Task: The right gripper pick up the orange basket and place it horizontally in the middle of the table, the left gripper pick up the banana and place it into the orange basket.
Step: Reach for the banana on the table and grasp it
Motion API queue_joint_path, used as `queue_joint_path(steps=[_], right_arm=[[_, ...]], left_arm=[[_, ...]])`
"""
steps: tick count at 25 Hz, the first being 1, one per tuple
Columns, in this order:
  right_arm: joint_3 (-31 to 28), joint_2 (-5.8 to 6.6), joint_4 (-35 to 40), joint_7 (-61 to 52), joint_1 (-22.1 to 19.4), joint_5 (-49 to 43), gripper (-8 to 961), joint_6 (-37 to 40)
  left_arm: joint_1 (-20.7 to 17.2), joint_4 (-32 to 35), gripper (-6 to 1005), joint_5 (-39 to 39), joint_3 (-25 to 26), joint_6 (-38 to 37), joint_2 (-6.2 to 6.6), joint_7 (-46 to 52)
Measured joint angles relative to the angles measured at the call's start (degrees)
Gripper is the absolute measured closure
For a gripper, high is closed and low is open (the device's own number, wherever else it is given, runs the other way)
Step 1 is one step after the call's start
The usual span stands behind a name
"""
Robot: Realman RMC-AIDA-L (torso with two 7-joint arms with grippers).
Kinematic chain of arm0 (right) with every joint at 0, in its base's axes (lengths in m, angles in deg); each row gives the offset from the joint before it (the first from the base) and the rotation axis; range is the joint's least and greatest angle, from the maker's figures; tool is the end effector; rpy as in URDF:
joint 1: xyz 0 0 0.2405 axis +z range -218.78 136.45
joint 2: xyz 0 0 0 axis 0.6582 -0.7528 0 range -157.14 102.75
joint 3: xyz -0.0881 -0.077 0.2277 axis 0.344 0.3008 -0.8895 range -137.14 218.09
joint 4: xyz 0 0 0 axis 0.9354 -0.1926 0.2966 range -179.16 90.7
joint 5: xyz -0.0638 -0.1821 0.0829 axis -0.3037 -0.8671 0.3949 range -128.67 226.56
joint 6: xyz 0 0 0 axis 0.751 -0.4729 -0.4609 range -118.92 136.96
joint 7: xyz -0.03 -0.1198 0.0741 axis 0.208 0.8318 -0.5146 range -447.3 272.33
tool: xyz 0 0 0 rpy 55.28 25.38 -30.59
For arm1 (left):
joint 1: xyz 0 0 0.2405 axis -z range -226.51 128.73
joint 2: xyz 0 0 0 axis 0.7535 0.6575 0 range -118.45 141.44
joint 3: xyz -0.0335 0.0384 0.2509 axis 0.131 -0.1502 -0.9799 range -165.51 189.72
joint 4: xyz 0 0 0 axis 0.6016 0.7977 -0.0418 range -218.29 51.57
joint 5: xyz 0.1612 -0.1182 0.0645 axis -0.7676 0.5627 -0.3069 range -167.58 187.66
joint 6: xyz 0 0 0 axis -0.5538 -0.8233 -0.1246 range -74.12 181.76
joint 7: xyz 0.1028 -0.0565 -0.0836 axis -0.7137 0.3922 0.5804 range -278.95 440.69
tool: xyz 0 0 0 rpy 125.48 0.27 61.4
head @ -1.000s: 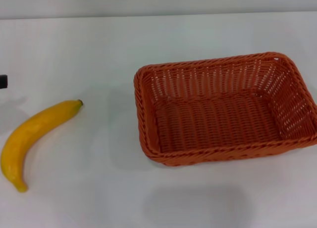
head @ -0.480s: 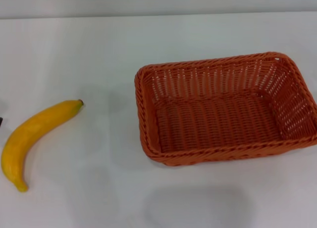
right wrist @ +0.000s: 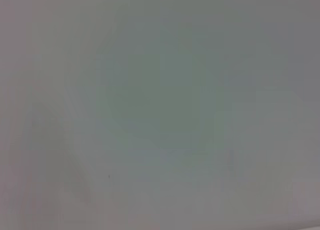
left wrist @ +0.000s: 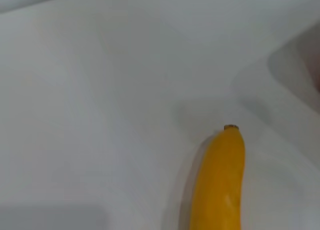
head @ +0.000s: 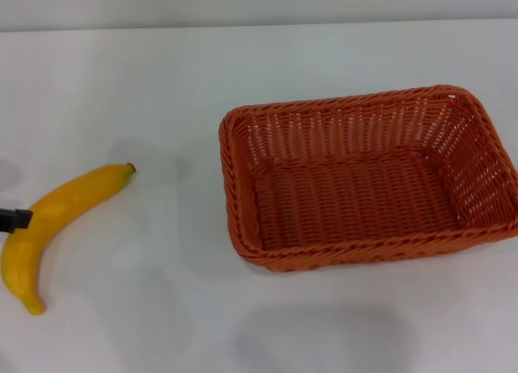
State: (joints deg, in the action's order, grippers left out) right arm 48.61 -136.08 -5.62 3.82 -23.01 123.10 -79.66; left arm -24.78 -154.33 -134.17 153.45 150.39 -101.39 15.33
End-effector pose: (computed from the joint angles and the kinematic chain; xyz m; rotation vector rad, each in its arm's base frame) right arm 0.3800 0.2842 0.1732 -1.8533 0.9314 0.9068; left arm -0.3185 0.3135 0.1301 -2.4321 -1.0830 0.1567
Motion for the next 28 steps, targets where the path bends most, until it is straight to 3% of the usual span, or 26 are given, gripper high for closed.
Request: queue_joint_path(steps=[2,17,28], right_arm=[[0.0,-0.26,-0.02,-0.1,-0.01,0.0,79,0.13],[0.53,-0.38,-0.21,-0.89,0.26,-0.28,80,0.31],[0.55,-0.45,-0.28,-0.87,-0.1,-0.4,80,0.53]], left_arm=[[0.72,2.87,258,-0.8,-0.04,-2.14,-0.22,-0.88],[1.42,10.7,264,-1.48,-0.02,-10.41,-2.89,-5.07],[1.56,11.63,268,-1.76,-0.09,-11.68,-3.36,-4.99]])
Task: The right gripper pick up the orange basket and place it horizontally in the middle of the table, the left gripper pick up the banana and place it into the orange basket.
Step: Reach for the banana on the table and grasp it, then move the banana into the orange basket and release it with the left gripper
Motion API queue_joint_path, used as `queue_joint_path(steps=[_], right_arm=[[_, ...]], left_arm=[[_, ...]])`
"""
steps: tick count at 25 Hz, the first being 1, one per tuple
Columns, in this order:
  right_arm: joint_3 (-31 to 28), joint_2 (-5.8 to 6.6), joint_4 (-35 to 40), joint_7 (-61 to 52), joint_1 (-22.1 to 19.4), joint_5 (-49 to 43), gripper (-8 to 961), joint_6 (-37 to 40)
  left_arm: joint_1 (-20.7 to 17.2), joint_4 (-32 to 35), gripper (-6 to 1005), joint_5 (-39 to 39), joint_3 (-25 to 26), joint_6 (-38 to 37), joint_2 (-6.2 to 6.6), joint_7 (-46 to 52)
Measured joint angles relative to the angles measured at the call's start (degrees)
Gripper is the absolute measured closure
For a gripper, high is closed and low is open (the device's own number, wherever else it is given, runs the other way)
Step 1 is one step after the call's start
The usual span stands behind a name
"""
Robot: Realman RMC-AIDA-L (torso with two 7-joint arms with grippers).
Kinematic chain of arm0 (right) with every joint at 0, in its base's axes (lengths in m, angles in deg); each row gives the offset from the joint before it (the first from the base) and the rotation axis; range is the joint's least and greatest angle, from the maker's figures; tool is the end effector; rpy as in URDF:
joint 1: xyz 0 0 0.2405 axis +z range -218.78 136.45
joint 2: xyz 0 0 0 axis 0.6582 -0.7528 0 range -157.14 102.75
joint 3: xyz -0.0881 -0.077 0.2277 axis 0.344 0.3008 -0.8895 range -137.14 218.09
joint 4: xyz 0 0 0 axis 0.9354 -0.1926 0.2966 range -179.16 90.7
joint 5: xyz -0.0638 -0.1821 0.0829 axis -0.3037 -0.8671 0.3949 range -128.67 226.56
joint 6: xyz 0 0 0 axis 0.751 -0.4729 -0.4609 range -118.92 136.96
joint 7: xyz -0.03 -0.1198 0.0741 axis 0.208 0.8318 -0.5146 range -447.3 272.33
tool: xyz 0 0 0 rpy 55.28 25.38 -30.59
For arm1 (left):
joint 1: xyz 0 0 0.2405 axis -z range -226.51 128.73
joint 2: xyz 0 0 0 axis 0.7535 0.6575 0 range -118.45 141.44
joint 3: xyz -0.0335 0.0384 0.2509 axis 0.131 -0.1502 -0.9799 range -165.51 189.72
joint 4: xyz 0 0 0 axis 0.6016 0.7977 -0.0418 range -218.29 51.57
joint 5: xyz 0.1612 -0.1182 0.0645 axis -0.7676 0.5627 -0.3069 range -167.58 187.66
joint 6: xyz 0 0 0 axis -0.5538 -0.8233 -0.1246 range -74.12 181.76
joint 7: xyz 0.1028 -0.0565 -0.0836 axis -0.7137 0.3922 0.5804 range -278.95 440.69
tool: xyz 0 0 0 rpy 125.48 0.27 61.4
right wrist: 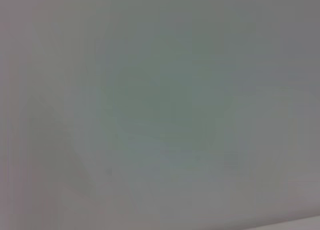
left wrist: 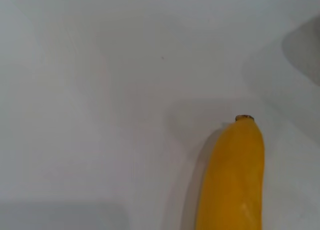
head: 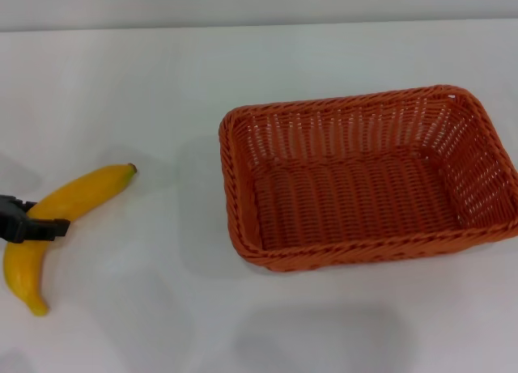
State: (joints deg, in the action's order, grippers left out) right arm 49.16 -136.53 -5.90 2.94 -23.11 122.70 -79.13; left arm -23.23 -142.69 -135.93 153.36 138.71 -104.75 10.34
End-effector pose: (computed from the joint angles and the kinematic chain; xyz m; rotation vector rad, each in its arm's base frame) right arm 0.3811 0.2841 0.1668 -1.8537 0.9665 0.9097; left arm -0.3396 0.3237 0.0785 -2.4318 -1.1028 0.1295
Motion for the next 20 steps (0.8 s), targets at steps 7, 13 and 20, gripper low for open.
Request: queue_joint_path(steps=[7,13,20], right_arm=[[-0.08,0.2,-0.69,0.01,-0.04,-0.02,80,0.25],[-0.22,0.33,-0.72,0.01,-0.1,0.03,81,0.0],[-0.01,0.43,-0.29,0.49,0.37,0.38,81,-0.29]], left_arm=[[0.22,-0.37,356,0.0,-0.02,-0.64,-0.04,1.81],[0.12,-6.44,488,2.19,0.5,2.92,0.04,3.46],[4.38,-19.97,479,13.24,0.05,20.57,1.91,9.2]])
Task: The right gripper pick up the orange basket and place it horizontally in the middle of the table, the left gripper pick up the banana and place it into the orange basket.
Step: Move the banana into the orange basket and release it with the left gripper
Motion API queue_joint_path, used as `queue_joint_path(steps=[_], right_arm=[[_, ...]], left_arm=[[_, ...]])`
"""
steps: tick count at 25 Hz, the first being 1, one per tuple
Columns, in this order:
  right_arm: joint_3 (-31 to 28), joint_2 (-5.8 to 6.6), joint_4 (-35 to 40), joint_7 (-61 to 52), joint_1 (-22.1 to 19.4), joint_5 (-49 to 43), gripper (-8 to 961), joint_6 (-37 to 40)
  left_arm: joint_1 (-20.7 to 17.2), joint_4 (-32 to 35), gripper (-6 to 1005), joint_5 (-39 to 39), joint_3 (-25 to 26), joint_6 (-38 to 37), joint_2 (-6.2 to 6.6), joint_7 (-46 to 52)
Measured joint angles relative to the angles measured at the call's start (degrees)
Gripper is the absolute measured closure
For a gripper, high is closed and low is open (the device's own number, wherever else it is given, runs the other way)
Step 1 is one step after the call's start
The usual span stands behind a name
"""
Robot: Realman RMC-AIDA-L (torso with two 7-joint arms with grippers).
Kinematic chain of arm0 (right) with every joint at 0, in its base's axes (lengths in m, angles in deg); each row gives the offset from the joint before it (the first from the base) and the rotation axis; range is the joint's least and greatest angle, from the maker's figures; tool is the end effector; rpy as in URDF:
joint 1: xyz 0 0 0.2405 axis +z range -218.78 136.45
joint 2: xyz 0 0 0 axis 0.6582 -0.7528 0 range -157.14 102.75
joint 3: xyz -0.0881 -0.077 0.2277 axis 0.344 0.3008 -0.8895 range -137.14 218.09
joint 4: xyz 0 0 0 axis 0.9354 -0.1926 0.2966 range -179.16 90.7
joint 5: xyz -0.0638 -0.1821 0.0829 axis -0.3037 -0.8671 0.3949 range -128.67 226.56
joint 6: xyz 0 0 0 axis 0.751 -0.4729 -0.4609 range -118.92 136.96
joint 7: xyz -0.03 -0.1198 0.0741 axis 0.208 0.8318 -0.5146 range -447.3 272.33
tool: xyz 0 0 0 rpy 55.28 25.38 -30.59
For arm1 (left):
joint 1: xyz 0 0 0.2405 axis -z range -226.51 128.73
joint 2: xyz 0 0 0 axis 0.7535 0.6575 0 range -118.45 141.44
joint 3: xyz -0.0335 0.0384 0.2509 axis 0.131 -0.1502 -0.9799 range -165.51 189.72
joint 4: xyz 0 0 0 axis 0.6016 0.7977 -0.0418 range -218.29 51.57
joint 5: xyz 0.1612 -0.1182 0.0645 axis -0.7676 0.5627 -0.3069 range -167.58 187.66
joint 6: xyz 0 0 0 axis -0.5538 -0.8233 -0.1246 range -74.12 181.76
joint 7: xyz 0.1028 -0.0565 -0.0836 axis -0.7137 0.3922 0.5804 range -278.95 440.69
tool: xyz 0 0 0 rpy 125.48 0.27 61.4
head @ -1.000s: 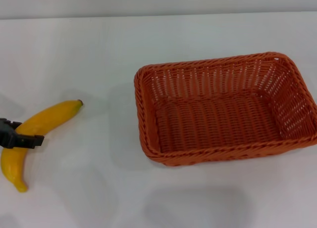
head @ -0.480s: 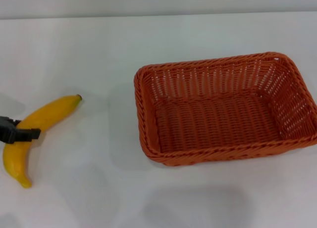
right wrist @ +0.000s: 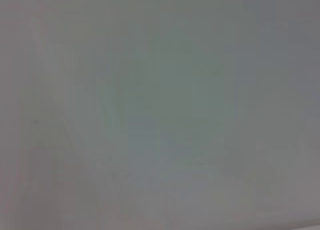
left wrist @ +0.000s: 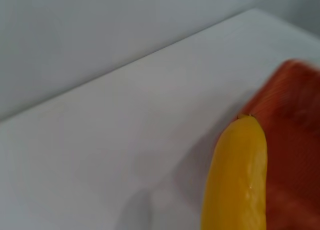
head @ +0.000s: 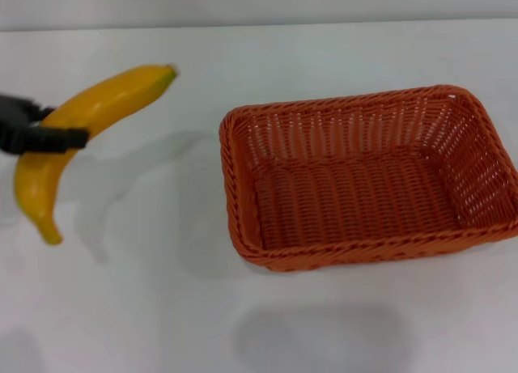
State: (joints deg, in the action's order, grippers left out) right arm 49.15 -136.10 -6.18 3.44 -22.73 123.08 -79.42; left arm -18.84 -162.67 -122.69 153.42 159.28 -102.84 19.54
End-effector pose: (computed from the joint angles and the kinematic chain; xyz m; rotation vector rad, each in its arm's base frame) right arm 0.3789 0.2867 0.1697 -1.8603 0.9453 0.9146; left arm -0.2322 0.3355 0.1333 -2.6061 -0.8633 -0.1118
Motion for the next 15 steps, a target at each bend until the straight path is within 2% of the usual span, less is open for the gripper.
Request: queue_joint_path(steps=[3,4,5,6,8,11,14,15], right_arm=[[0.01,-0.05,0.03,0.33,0.2,0.02,81,0.01],[0.02,-0.1,0.03,0.56,0.34,0.03,81,0.0],[0.03,-0.13,0.04,0.73,0.43,0.03,81,0.0],[0.02,-0.2,0.05,1.04,0.55,0.04,81,0.0],[0.03,-0.33,0.06,1.59,0.83,0.05,81,-0.02],[0.03,-0.34,0.12,1.84,1.26,0.05,81,-0.03],[0.02,-0.35,0.15,1.94,1.78,0.05,81,-0.07],[0.02,-0.34,0.16,2.1,1.93,0.05,82,-0.2]], left_arm=[[5.95,-0.91,473,1.5,-0.43,6.51,1.03,4.51],[5.95,-0.91,470,1.5,-0.43,6.51,1.03,4.51],[7.92,-0.53,468,1.74,-0.9,7.77,1.16,5.9],[12.47,1.81,466,1.52,-3.83,8.5,1.31,9.8],[15.27,3.67,462,1.26,-6.58,7.9,1.29,11.94],[21.14,8.24,455,0.53,-13.46,3.85,0.57,15.81],[25.51,12.78,449,-1.29,-19.23,-1.57,-0.65,17.91],[27.15,14.54,446,-2.36,-21.09,-4.3,-1.43,18.52]])
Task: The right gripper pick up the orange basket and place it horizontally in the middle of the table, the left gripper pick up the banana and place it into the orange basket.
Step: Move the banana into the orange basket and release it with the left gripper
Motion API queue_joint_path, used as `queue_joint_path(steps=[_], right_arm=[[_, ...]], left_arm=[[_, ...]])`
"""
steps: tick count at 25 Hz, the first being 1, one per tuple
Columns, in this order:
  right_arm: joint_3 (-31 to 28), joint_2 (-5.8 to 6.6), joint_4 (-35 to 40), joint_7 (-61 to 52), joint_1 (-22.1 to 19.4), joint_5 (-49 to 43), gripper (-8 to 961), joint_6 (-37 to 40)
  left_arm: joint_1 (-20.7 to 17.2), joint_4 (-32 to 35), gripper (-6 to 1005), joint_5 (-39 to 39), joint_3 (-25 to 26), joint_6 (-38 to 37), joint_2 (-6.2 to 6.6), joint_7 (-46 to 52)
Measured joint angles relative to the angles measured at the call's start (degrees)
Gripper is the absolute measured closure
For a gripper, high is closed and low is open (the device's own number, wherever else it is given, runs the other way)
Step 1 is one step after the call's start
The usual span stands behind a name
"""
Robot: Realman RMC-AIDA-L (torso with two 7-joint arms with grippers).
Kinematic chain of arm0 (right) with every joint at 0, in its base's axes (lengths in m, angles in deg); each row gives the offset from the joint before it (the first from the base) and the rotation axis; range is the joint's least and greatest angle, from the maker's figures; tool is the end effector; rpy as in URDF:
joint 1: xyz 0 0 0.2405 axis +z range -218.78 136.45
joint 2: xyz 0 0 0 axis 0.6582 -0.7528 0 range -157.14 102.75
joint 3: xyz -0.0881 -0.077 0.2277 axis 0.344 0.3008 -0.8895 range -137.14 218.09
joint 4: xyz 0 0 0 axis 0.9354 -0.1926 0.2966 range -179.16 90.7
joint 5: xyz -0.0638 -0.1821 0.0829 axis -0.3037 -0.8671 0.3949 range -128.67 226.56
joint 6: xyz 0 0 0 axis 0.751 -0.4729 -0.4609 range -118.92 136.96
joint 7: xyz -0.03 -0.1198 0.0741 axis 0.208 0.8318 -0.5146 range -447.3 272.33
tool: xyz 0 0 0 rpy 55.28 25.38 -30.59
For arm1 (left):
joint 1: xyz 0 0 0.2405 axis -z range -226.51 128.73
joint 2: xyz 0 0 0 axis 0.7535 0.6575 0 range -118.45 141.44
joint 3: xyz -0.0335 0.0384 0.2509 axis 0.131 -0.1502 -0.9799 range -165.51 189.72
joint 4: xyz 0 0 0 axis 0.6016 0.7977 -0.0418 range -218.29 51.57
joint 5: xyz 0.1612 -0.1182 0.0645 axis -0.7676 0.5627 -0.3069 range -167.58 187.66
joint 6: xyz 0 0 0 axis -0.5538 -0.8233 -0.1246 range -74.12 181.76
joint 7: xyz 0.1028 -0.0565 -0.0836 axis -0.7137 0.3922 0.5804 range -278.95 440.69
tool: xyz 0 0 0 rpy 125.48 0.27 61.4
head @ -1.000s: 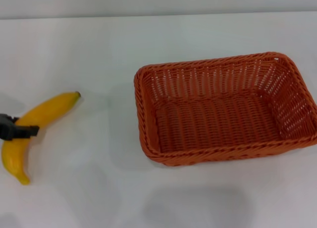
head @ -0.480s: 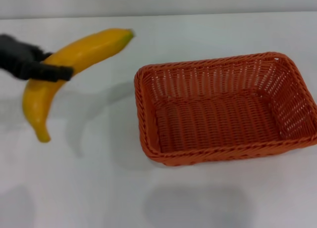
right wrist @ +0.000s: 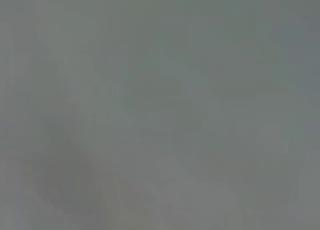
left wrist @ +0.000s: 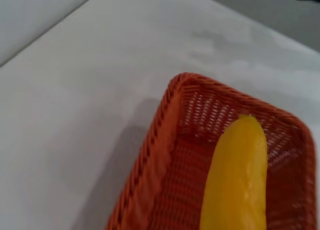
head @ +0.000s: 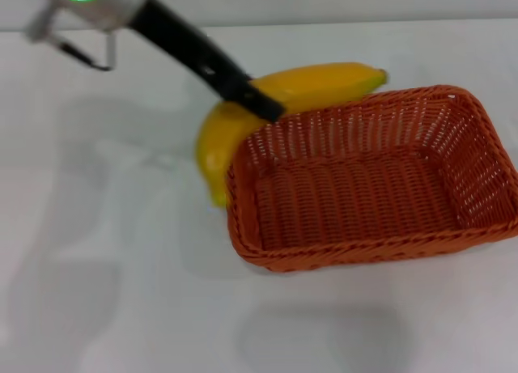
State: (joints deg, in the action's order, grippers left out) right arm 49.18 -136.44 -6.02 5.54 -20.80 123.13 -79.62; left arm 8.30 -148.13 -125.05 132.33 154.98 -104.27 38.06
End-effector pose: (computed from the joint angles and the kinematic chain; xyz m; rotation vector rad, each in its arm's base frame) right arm 0.3680 0.2990 0.1675 -1.8949 0.8795 0.9187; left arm -0.0702 0.3964 0.0339 -2.9422 -0.7434 0.1471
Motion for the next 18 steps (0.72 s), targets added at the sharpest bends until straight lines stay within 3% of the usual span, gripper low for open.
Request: queue_joint_path(steps=[5,12,18], right_arm=[[0.0,-0.02,0.08,0.45,0.64,0.0,82,-0.77],[0.0,-0.08,0.11,0.48,0.8,0.0,82,-1.36],[0.0,-0.09,0.12,0.55,0.54,0.0,82,-1.39]], left_arm=[[5.19,7.32,436,-3.17,-5.03,-9.03,-3.07,0.67],[6.43,14.28,420,2.11,-16.44,-18.73,-3.4,2.2],[5.19,14.75,407,3.96,-21.29,-21.93,-3.63,2.19]])
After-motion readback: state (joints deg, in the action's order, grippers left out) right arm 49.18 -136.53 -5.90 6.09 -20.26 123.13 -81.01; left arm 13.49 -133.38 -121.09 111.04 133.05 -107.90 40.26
